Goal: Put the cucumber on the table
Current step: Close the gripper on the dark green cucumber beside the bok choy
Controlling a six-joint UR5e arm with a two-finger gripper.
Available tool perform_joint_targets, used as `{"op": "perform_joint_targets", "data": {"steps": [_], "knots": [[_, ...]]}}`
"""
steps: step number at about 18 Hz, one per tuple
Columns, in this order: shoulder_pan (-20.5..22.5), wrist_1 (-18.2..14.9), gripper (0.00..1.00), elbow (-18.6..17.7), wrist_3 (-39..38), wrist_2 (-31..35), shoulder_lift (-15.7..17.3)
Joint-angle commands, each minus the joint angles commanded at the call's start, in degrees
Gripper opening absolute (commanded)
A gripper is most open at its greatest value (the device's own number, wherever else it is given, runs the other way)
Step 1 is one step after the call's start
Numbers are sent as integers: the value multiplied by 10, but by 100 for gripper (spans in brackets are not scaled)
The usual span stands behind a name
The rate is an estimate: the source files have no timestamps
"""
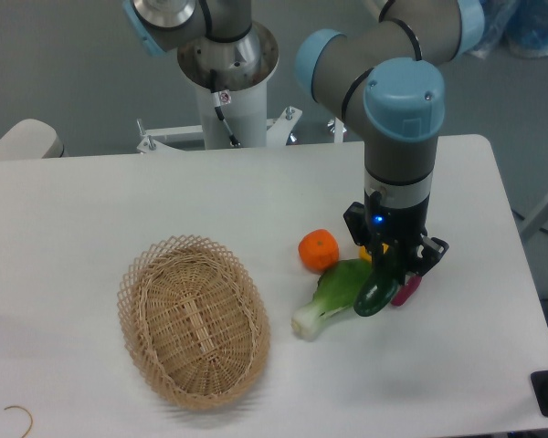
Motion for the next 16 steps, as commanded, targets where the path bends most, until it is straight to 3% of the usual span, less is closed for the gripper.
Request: {"op": "perform_joint_targets", "data": {"steps": [16], "knots": [[-7,0,33,1,-13,3,-13]]}}
